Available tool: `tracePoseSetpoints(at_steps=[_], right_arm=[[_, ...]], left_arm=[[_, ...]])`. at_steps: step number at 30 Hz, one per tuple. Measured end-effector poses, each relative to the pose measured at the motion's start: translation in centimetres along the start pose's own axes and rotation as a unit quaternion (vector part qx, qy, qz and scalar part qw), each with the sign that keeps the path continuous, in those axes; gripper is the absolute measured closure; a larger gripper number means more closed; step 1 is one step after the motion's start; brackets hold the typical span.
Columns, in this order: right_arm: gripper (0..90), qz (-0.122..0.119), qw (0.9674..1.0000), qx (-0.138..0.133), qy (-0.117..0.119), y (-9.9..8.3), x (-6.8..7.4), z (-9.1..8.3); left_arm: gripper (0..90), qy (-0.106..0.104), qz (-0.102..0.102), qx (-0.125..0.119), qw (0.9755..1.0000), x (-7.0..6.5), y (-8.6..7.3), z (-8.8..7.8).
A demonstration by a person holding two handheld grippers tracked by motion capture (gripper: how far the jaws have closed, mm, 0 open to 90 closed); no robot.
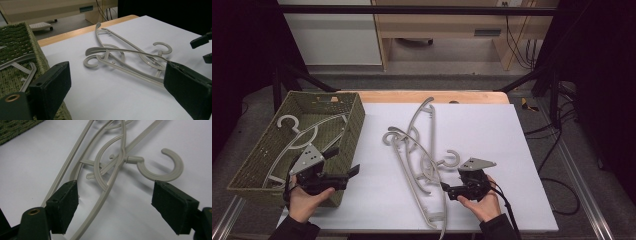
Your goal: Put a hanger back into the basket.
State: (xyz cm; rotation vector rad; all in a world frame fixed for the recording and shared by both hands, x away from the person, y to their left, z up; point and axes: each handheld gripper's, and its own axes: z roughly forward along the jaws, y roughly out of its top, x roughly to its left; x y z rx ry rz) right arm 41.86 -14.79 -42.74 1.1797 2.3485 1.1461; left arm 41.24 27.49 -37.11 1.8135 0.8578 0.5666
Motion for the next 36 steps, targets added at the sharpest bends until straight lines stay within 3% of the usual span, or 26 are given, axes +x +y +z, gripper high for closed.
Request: tracePoseSetpoints(at_steps=[5,10,14,17,19,20,23,25,31,32,36], right_arm=[[22.8,-0.002,0.9997,0.025,-0.005,-0.4,0.8,1.5],[31.9,-0.013,0.9989,0.044,-0.007,-0.7,1.1,2.4],[40.3,0.006,0.9982,0.059,-0.002,-0.8,1.4,3.2],[44.8,-0.002,0.9969,0.078,-0.004,-1.1,1.5,3.8],[48.3,0.007,0.9967,0.081,0.004,-1.1,1.7,4.1],[49.5,-0.002,0.9962,0.086,-0.006,-1.2,1.5,4.2],[54.4,0.012,0.9952,0.097,-0.007,-1.2,1.7,4.4],[58.1,0.003,0.9951,0.099,-0.007,-1.2,1.6,4.6],[67.0,0.022,0.9945,0.102,0.013,-1.1,1.3,4.7],[67.6,0.043,0.9935,0.104,0.016,-1.0,1.4,4.7],[70.5,0.052,0.9926,0.109,0.013,-0.9,0.8,4.5]], left_arm=[[7.1,0.001,-0.001,-0.004,1.0,-0.1,0.1,-0.2],[7.2,0.002,0.002,-0.005,1.0,0.0,0.2,-0.3],[7.3,0.002,-0.002,-0.008,1.0,0.0,0.2,-0.4],[7.3,0.0,0.0,-0.005,1.0,-0.1,0.2,-0.2],[7.4,-0.001,0.003,-0.002,1.0,-0.3,0.2,-0.2],[7.4,-0.001,0.004,-0.002,1.0,-0.3,0.2,-0.2],[7.6,-0.001,0.004,-0.003,1.0,-0.3,0.3,-0.3],[7.6,-0.001,0.004,-0.004,1.0,-0.2,0.3,-0.3],[7.9,-0.001,0.004,-0.003,1.0,-0.3,0.3,-0.3],[7.9,0.0,0.004,-0.002,1.0,-0.3,0.3,-0.3],[8.1,0.001,0.003,-0.001,1.0,-0.2,0.3,-0.3]])
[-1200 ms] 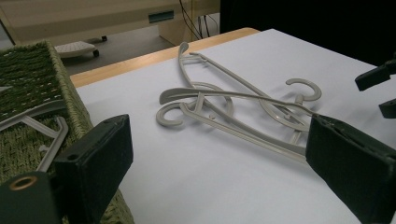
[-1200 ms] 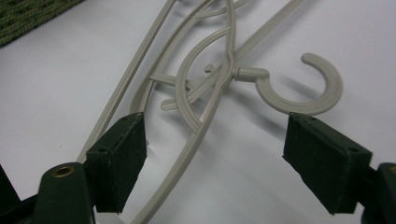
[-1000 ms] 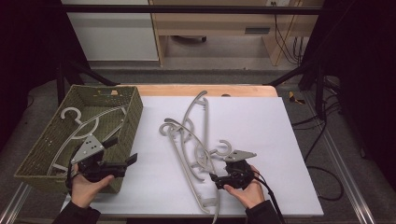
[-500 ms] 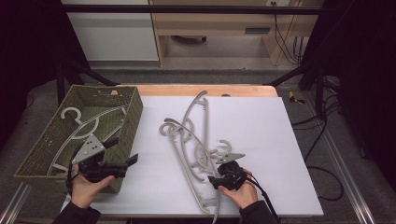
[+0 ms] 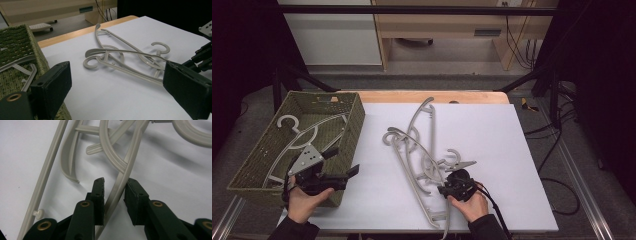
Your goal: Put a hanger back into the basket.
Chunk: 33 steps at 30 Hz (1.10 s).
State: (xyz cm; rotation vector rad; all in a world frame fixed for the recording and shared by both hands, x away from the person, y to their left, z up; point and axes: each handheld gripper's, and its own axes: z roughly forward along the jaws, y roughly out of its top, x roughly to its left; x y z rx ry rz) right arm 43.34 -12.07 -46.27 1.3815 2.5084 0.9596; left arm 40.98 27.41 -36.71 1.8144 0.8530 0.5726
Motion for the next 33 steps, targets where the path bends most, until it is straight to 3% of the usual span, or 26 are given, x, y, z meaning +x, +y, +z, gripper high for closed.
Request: tracePoseSetpoints(at_steps=[7,18,26,28,30,33], right_arm=[[73.8,0.015,0.9998,0.005,-0.012,0.2,-0.9,-0.3],[79.3,0.042,0.9991,0.004,0.001,0.5,-1.7,-0.8],[81.5,0.033,0.9994,0.005,-0.005,0.6,-2.4,-0.7],[81.2,0.021,0.9998,0.0,-0.006,0.5,-2.5,-0.7],[80.3,0.025,0.9997,0.003,-0.009,0.5,-2.3,-0.7],[74.7,0.004,0.9996,-0.004,-0.027,0.4,-2.3,-0.8]], left_arm=[[8.3,-0.003,0.0,0.002,1.0,-0.1,0.0,0.1],[8.4,-0.002,0.003,0.005,1.0,-0.2,0.0,0.2],[8.5,-0.003,0.004,0.006,1.0,-0.2,0.0,0.2],[8.5,-0.003,0.004,0.006,1.0,-0.2,0.1,0.1],[8.6,-0.004,0.004,0.007,1.0,-0.3,0.0,0.2],[8.6,-0.004,0.005,0.008,0.9999,-0.3,0.0,0.2]])
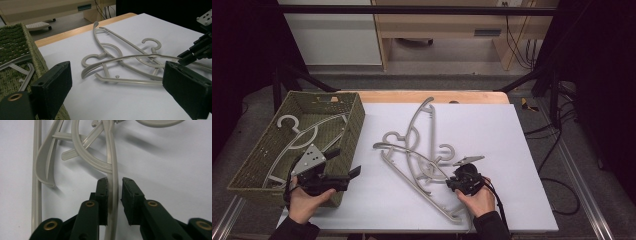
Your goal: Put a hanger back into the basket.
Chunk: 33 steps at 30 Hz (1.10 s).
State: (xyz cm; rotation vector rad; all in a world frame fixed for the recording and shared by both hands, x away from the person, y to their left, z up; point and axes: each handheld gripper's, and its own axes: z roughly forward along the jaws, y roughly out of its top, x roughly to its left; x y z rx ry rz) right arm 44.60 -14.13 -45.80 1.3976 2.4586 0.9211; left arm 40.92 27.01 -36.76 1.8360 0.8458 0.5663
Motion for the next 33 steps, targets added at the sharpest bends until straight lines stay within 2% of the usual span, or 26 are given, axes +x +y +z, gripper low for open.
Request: tracePoseSetpoints(at_steps=[3,7,12,14,19,20,22,26,29,33], right_arm=[[71.5,0.006,1.0,0.003,0.003,-0.1,-0.1,-0.4],[70.1,0.005,0.9998,0.018,0.002,-0.2,0.2,0.2],[79.9,-0.009,0.9997,0.02,-0.002,-0.2,0.3,0.7],[80.5,0.009,0.9996,0.025,-0.003,-0.1,0.5,0.6],[81.6,0.008,0.9998,0.017,0.002,-0.1,0.1,0.5],[81.6,0.018,0.9997,0.015,0.01,-0.1,0.2,0.4],[81.8,0.018,0.9997,0.012,0.008,-0.1,0.2,0.2],[81.9,0.027,0.9994,0.004,0.024,0.0,-0.1,-0.3],[82.0,0.027,0.9991,0.0,0.033,0.1,-0.4,-0.9],[82.1,0.012,0.9986,-0.011,0.051,0.2,-0.7,-1.6]], left_arm=[[8.6,0.0,0.001,0.0,1.0,0.0,0.0,-0.1],[8.6,0.0,0.004,0.001,1.0,-0.1,0.1,-0.1],[8.7,-0.003,0.003,0.004,1.0,-0.2,0.0,0.1],[8.7,-0.003,0.004,0.004,1.0,-0.2,0.0,0.1],[8.7,-0.003,0.004,0.004,1.0,-0.2,0.1,0.0],[8.7,-0.002,0.004,0.004,1.0,-0.2,0.1,0.0],[8.8,-0.003,0.004,0.004,1.0,-0.2,0.1,0.0],[8.8,-0.003,0.005,0.005,1.0,-0.2,0.1,0.0],[8.8,-0.004,0.005,0.005,1.0,-0.2,0.2,0.0],[8.8,-0.006,0.006,0.006,1.0,-0.3,0.2,0.0]])
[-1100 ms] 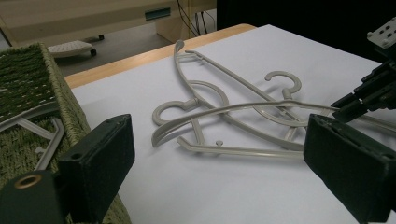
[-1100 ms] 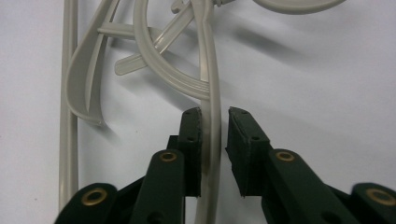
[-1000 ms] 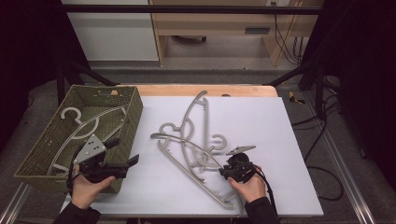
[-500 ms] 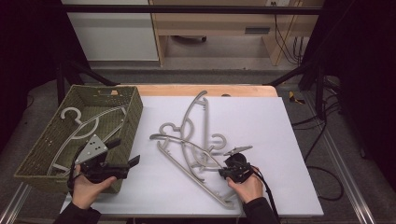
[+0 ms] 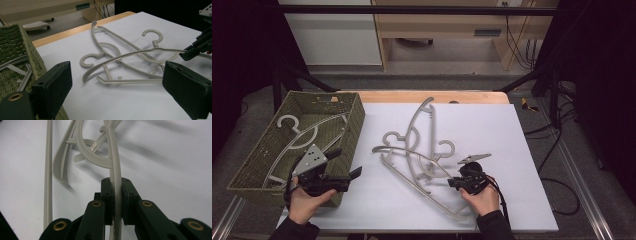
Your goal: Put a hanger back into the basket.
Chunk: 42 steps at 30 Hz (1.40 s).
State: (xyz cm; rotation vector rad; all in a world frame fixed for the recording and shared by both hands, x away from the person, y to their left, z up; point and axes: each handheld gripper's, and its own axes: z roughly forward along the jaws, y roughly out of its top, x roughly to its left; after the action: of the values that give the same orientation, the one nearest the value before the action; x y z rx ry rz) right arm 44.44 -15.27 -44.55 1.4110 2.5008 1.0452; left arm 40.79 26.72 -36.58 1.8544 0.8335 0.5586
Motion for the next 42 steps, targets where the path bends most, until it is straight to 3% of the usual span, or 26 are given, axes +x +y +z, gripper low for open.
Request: tracePoseSetpoints(at_steps=[7,17,23,26,31,32,37,42], right_arm=[[82.3,-0.008,0.9999,-0.01,0.008,0.6,0.2,-1.6],[82.2,-0.049,0.9981,-0.023,0.03,1.9,0.4,-3.9],[82.3,-0.088,0.9941,-0.026,0.058,2.6,0.5,-4.8],[82.3,-0.105,0.9917,-0.013,0.072,2.8,0.6,-4.8],[82.3,-0.127,0.9886,0.004,0.082,2.8,0.8,-4.6],[82.3,-0.122,0.9892,0.005,0.082,2.7,0.9,-4.6],[82.3,-0.138,0.9853,0.007,0.1,2.6,1.1,-4.9],[82.3,-0.143,0.984,0.009,0.106,2.5,1.2,-5.3]], left_arm=[[8.8,-0.002,0.002,-0.002,1.0,-0.2,0.2,-0.2],[8.8,-0.017,0.012,0.003,0.9998,-0.6,0.9,-0.1],[8.8,-0.032,0.022,0.006,0.9992,-0.9,1.7,0.0],[9.1,-0.044,0.03,0.017,0.9984,-1.1,2.0,0.3],[10.6,-0.061,0.052,0.05,0.9955,-1.7,2.1,1.8],[11.2,-0.063,0.056,0.054,0.995,-1.8,2.1,2.0],[14.4,-0.075,0.079,0.071,0.9915,-2.7,2.5,3.4],[17.8,-0.094,0.096,0.088,0.987,-3.4,2.9,4.6]])
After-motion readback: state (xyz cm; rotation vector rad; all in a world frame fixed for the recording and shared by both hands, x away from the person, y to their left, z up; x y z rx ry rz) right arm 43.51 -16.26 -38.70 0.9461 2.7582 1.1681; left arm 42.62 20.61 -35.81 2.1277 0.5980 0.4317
